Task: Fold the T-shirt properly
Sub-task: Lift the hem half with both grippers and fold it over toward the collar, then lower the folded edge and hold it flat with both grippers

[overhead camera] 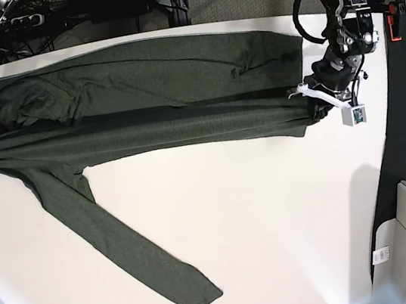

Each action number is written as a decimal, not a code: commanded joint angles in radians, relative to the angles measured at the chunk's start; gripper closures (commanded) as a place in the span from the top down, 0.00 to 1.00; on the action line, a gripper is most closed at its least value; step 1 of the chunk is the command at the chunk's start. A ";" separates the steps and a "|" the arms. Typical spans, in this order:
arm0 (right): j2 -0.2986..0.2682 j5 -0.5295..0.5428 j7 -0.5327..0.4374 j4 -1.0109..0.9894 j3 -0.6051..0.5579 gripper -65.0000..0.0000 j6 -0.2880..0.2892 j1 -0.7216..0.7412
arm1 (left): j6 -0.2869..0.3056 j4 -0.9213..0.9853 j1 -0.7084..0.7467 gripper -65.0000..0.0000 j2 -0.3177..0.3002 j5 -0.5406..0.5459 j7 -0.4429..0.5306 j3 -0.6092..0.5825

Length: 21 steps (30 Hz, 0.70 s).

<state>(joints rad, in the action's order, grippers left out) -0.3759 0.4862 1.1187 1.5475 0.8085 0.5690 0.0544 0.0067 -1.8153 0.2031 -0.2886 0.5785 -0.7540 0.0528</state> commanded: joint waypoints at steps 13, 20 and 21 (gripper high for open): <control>-0.028 0.072 -0.004 0.023 0.007 0.01 -0.002 -0.032 | 0.000 -0.110 0.083 0.00 -0.013 -0.002 -0.005 0.008; -0.028 0.072 0.019 0.029 0.007 0.01 -0.002 -0.034 | 0.002 -0.105 0.083 0.00 -0.011 -0.002 -0.071 0.008; -0.028 0.072 0.019 0.029 0.007 0.01 -0.002 -0.034 | 0.002 -0.105 0.083 0.00 -0.011 -0.002 -0.071 0.008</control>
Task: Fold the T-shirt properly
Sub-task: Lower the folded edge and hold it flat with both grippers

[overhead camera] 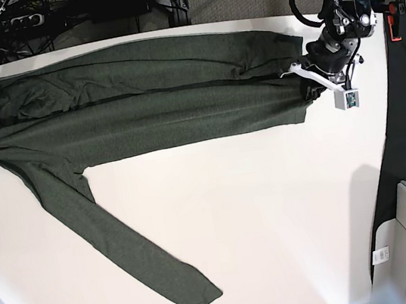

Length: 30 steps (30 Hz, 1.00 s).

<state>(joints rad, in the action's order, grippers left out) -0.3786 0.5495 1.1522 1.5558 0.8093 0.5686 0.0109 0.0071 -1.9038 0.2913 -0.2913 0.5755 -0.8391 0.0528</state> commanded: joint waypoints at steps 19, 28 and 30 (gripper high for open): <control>-0.023 0.008 -0.015 0.022 0.006 0.01 -0.002 -0.006 | 0.001 -0.052 0.030 0.00 -0.015 0.001 -0.147 0.005; -0.026 0.008 -0.013 0.042 0.006 0.01 -0.002 -0.067 | 0.001 -0.020 0.030 0.00 -0.010 -0.002 -0.148 -0.003; -0.024 0.008 -0.013 0.076 0.006 0.01 -0.002 -0.093 | 0.001 -0.020 0.030 0.00 -0.010 -0.002 -0.148 -0.003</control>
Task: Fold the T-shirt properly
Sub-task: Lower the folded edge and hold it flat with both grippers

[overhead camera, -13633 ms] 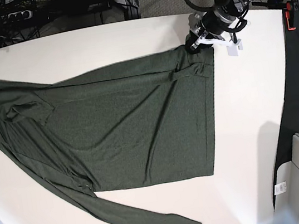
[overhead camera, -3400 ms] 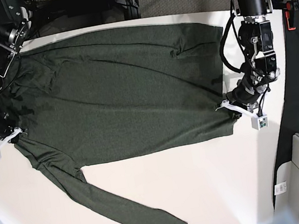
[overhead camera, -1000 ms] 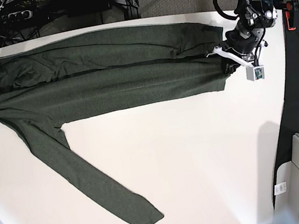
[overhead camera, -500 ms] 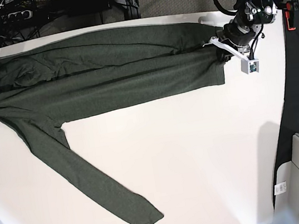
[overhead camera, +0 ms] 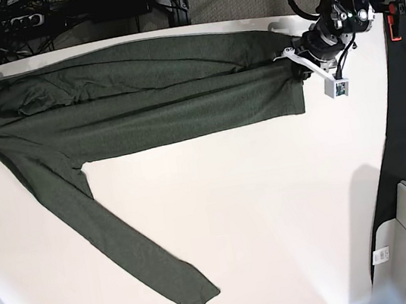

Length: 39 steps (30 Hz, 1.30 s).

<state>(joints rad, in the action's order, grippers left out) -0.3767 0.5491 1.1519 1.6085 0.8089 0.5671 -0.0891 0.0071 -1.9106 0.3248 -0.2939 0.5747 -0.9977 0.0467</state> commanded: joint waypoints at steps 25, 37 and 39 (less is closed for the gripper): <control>0.029 -0.040 -0.023 0.031 0.016 0.01 -0.003 0.219 | 0.003 -0.017 0.000 0.00 -0.006 0.001 0.010 0.003; 0.025 -0.074 -0.043 0.002 -0.010 0.02 -0.003 0.174 | 0.003 -0.017 0.000 0.00 -0.006 0.001 0.010 0.008; 0.028 -0.131 -0.043 -0.003 -0.021 0.05 -0.003 0.174 | 0.003 -0.017 0.000 0.00 -0.006 0.001 0.010 0.003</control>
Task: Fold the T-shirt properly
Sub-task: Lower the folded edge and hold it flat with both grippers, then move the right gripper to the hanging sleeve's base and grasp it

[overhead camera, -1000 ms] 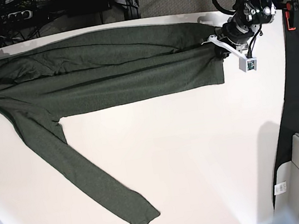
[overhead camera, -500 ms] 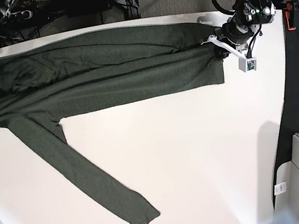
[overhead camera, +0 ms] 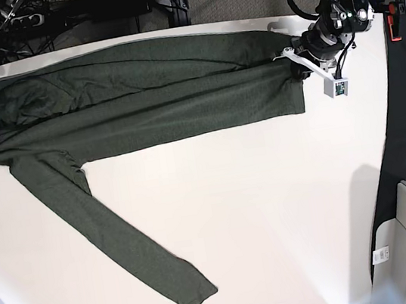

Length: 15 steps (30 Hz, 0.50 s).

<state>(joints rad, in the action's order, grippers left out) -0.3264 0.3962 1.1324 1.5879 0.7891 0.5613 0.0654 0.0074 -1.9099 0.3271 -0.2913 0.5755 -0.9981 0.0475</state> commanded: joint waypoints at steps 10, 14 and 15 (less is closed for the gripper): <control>0.019 0.042 -0.022 0.075 0.079 0.45 0.003 0.001 | 0.003 -0.020 -0.004 0.00 0.002 0.001 0.009 0.001; 0.031 0.100 -0.022 0.104 0.142 0.45 0.004 0.003 | 0.003 -0.020 -0.003 0.00 0.004 0.001 0.009 0.001; 0.031 0.109 -0.024 0.102 0.148 0.45 0.004 0.006 | 0.003 -0.020 -0.003 0.00 0.004 0.001 0.009 0.001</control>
<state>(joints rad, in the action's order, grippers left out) -0.2710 0.4835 1.1271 1.6699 0.9314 0.5617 0.0589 0.0074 -1.9118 0.3267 -0.2790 0.5751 -0.9981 0.0441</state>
